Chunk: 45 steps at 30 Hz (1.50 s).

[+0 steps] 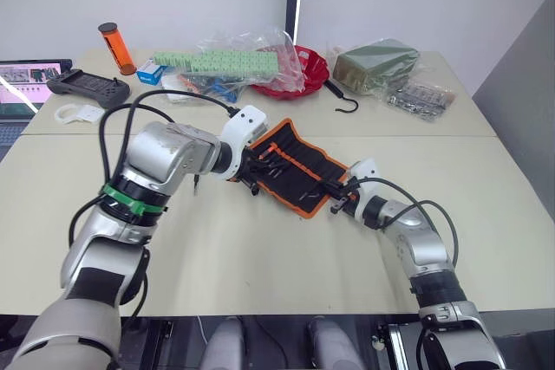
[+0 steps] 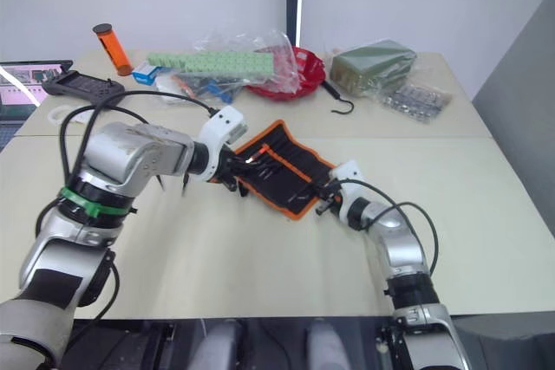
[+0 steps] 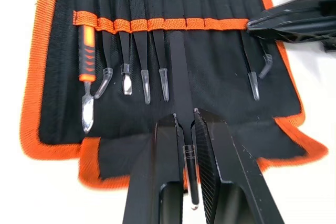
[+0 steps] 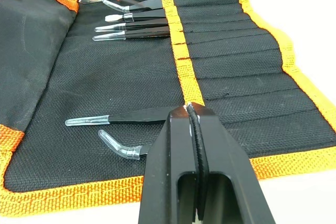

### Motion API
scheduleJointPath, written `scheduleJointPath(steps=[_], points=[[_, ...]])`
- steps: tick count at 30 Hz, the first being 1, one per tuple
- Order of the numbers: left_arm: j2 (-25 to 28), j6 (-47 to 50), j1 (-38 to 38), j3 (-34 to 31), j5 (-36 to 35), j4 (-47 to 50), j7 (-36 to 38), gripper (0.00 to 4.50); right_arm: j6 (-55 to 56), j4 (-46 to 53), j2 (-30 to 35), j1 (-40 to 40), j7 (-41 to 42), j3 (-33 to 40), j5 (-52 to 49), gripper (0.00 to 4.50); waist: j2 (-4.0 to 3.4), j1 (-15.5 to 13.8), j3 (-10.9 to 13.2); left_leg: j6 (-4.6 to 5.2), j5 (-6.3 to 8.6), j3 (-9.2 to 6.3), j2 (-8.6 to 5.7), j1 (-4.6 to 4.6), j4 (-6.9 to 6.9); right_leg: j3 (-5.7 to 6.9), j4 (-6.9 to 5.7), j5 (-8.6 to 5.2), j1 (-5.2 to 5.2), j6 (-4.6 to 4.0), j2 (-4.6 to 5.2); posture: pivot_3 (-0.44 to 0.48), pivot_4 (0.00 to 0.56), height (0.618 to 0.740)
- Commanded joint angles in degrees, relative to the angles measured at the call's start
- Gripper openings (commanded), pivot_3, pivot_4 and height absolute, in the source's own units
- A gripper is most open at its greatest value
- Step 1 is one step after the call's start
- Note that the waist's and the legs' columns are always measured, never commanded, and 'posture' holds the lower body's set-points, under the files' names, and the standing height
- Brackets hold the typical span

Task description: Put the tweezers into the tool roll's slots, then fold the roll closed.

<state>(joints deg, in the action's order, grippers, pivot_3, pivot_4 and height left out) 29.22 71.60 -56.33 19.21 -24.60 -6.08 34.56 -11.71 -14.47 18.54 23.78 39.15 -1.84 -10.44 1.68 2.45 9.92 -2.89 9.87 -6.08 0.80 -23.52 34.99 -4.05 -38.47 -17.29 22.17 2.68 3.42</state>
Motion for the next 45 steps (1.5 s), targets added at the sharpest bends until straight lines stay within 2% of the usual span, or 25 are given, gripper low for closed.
scheduleJointPath(steps=[1,11,20,31,38,45], points=[[-1.72,-1.74,-1.69,0.46,2.39,-2.04,-0.04,0.03,-0.45,1.15,0.09,-0.86,-0.56,0.52,-0.39,0.0,0.0,0.0,0.0,0.0,0.0,0.0,0.0,-0.02,0.01,0.0,0.0,0.0,0.0,0.0,0.0,0.0,0.15,0.74],[-5.53,-3.57,-2.86,1.03,5.77,-5.92,1.18,0.03,-0.62,1.3,0.16,-0.64,-0.75,0.5,-0.44,0.0,0.0,-0.02,0.0,0.0,0.0,-0.01,-0.01,-0.02,0.02,0.0,-0.01,0.0,0.0,0.0,0.0,0.0,0.15,0.74],[-10.38,-10.11,-3.36,0.96,10.4,-12.57,0.03,0.03,-0.82,1.58,-0.16,-0.65,-0.6,0.12,-0.48,0.0,0.0,-0.04,0.0,0.0,0.0,0.0,-0.02,-0.03,0.05,0.0,-0.01,0.0,0.0,0.0,0.01,0.0,0.15,0.74],[-17.19,-24.34,-5.65,1.1,17.06,-24.52,-0.07,0.03,-2.55,4.08,-1.37,-1.37,-1.04,0.17,-0.99,0.0,0.0,-0.04,0.0,0.0,0.0,-0.01,-0.04,-0.08,0.1,0.0,-0.01,0.0,0.0,0.0,0.01,0.0,0.15,0.74],[-18.21,-31.5,-6.17,0.72,21.11,-29.23,-0.09,0.03,-2.69,4.5,-1.05,-2.01,-1.07,0.03,-0.72,0.0,0.0,0.0,0.0,0.0,0.0,-0.01,-0.04,-0.07,0.08,0.0,-0.01,0.0,0.0,0.0,0.01,0.0,0.15,0.74],[-17.38,-27.63,-6.25,-1.33,20.38,-26.5,2.27,0.03,-2.56,4.06,-1.38,-1.85,-1.1,-0.39,-0.51,0.0,0.0,0.07,0.0,0.0,0.0,-0.01,-0.04,-0.09,0.09,0.01,-0.02,0.0,0.0,0.01,0.01,0.0,0.15,0.74]])
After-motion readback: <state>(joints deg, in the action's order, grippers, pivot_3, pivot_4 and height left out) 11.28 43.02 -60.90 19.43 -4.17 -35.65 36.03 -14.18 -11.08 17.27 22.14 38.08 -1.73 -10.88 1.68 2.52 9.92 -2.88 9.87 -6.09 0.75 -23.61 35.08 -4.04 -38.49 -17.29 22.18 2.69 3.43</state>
